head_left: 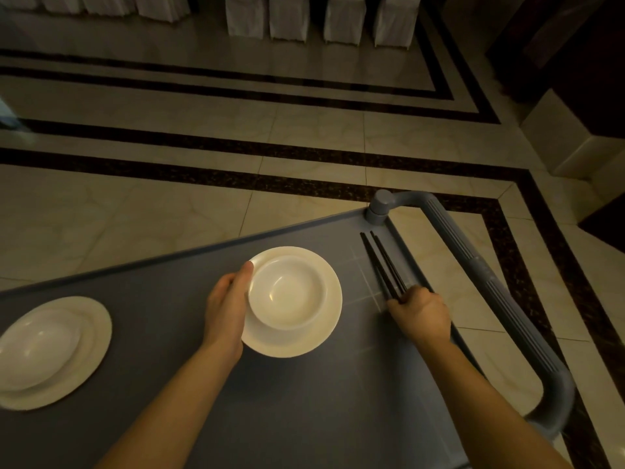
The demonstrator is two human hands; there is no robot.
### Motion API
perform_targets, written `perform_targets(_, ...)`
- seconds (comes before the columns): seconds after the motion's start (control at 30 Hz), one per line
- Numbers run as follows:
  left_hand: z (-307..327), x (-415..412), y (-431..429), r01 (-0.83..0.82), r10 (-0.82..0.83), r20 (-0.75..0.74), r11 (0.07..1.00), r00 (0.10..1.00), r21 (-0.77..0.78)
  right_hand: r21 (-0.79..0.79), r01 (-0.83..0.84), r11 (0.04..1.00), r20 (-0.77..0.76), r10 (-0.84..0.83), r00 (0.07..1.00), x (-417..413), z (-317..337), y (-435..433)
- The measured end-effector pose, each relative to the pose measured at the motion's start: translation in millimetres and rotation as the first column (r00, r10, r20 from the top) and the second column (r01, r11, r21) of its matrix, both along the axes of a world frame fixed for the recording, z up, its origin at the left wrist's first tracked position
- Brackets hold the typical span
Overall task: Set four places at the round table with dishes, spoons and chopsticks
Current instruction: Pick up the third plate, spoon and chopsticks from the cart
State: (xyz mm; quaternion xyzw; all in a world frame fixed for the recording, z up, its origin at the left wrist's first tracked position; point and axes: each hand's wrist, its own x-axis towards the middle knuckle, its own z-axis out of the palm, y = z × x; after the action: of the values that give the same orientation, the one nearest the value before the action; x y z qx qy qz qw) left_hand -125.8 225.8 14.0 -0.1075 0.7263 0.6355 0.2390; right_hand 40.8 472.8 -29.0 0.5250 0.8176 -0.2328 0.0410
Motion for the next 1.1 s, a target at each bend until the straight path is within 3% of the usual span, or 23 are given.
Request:
perform_targets(0.23,-1.2,-2.8,-7.9,-0.025,0.025,0.034,1.0,0.999,-0.005,-0.307,0.156,0.939,-0.185,-0.22,0.958,-6.4,-8.4,3.5)
perform_targets(0.4,-4.2,-13.6,-26.5,-0.067,0.067,0.054,0.998,0.996,-0.003,-0.395,0.063,0.916,-0.187,-0.148,0.971,-17.4,-12.4,-2.6)
perform_targets(0.57,-4.0,-27.0,-55.2,-0.155,0.157,0.075,0.988,0.985,-0.026,-0.444,-0.063,0.894,-0.366,-0.117,0.923,-40.4,-4.6,-34.4)
perform_targets(0.7,-5.1,-34.1,-78.1,-0.241,0.244,0.059,0.969,0.968,-0.051,-0.416,-0.166,0.894,-0.398,-0.015,0.917,-61.1,-4.5,-61.2)
perform_targets(0.83,-7.1,-34.3,-94.3,-0.258,0.261,0.055,0.965,0.964,-0.049,-0.239,-0.279,0.93,-0.257,0.216,0.942,-79.3,-5.5,-79.5)
perform_targets(1.1,-15.8,-28.2,-116.8,-0.297,0.298,0.079,0.955,0.951,-0.025,-0.139,-0.287,0.948,-0.159,0.264,0.951,-99.9,-19.9,-91.4)
